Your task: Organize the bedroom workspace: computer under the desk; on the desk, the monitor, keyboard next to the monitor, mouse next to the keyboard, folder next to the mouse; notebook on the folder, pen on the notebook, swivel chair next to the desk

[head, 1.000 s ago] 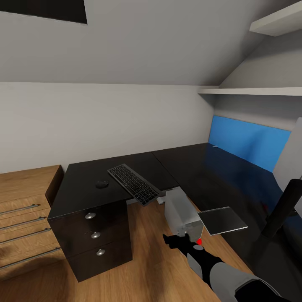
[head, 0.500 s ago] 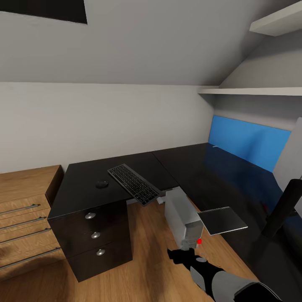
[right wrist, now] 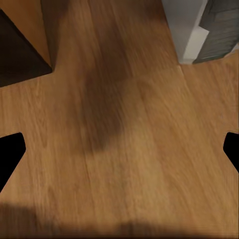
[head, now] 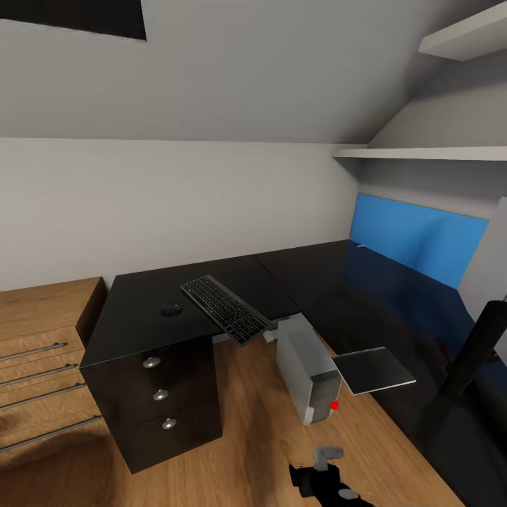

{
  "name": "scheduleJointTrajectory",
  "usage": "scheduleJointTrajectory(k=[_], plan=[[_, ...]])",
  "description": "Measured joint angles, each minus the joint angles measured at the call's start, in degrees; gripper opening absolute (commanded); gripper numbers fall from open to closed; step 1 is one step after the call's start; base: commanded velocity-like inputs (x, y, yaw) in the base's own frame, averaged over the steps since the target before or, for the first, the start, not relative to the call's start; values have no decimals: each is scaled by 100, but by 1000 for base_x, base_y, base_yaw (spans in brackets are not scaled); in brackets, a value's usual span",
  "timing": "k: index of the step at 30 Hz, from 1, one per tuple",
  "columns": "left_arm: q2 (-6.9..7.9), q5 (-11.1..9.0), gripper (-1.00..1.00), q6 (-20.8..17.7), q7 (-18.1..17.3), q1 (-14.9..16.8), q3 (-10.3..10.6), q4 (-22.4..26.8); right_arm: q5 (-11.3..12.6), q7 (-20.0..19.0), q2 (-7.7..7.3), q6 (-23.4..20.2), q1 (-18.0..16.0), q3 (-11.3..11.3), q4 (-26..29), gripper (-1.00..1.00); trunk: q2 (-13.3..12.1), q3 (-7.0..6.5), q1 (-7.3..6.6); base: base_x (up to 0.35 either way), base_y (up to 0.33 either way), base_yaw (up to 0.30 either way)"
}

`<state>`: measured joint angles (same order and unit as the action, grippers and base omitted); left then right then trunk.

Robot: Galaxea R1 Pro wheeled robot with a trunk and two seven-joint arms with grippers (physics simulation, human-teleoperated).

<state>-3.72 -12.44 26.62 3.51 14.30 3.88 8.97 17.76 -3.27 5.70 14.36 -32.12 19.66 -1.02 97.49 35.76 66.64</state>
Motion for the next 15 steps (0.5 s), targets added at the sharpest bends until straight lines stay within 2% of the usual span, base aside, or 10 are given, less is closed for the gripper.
scheduleJointTrajectory(k=[6,7,11,12,13,15], plan=[[-6,-47,100,-858,3,0,2,786,-6,6,-18,83,127,6,4,100,0,0,0,0,0,0],[-11,-49,100,-1201,4,1,3,1092,-7,6,-35,93,148,6,5,100,0,0,0,0,0,0],[-31,-45,100,-1976,6,0,2,1775,-14,6,-110,106,180,12,2,100,0,0,0,0,0,0],[-48,-42,100,-2176,6,0,3,1948,-17,6,-127,109,190,13,1,100,0,0,0,0,0,0],[-96,-36,100,-2544,7,2,5,2272,-19,6,-152,116,211,14,1,100,0,-1,0,0,0,0],[-157,-40,100,-2874,12,2,14,2593,-22,4,-170,121,227,16,0,100,0,0,0,0,0,0]])
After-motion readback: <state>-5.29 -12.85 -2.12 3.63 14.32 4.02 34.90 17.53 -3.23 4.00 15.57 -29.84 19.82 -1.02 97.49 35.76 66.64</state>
